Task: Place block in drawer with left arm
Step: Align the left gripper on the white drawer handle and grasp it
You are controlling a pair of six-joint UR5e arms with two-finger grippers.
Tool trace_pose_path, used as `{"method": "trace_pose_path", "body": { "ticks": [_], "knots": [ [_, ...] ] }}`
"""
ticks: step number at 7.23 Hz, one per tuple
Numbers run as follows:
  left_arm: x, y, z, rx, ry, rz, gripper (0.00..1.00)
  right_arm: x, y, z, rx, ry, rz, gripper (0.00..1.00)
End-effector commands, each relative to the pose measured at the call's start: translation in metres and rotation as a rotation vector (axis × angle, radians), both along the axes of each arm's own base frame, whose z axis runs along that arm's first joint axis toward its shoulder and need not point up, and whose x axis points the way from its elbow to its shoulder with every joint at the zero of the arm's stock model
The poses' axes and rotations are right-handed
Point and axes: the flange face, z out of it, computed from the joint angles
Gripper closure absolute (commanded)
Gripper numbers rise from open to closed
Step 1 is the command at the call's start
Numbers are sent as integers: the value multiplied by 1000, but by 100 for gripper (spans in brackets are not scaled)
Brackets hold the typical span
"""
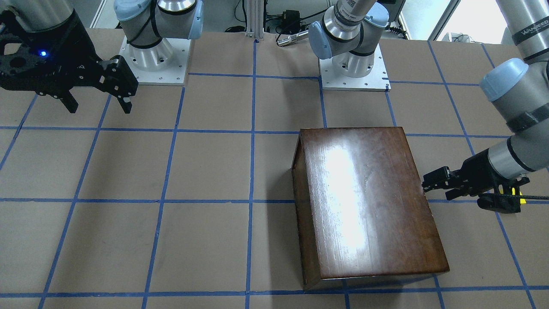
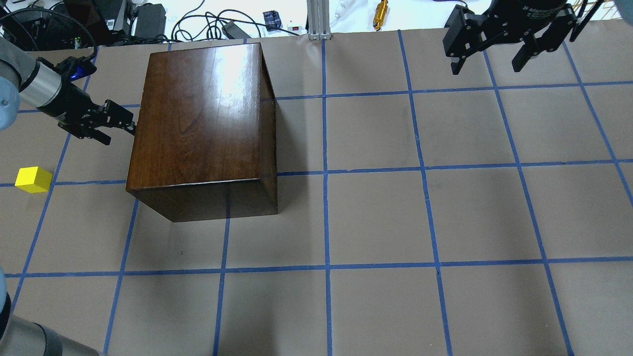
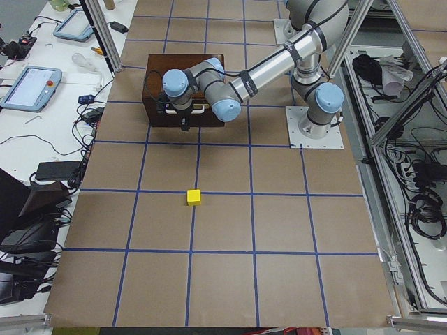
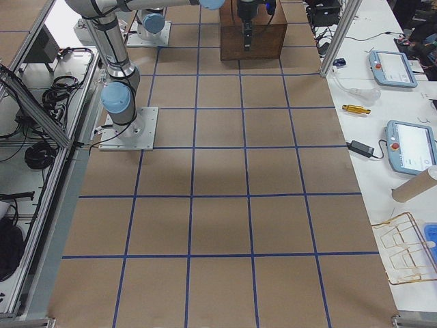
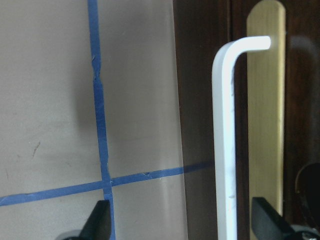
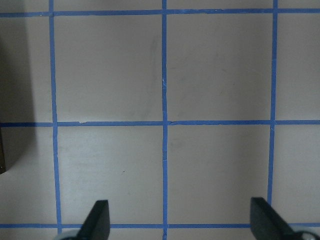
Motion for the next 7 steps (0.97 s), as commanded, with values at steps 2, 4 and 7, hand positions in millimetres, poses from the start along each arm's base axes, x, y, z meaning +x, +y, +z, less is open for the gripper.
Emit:
{"method": "trace_pose_path", "body": {
  "ticks": [2, 4, 7],
  "knots": [
    [1, -1, -6, 1, 6, -3, 2, 0, 0, 0, 1, 1, -1, 0],
    [2, -1, -9, 9, 11, 2, 2, 1, 0, 0, -1, 0, 1, 0],
    [3, 0, -12, 12, 13, 2, 2, 0, 0, 0, -1, 0, -1, 0]
  ]
}}
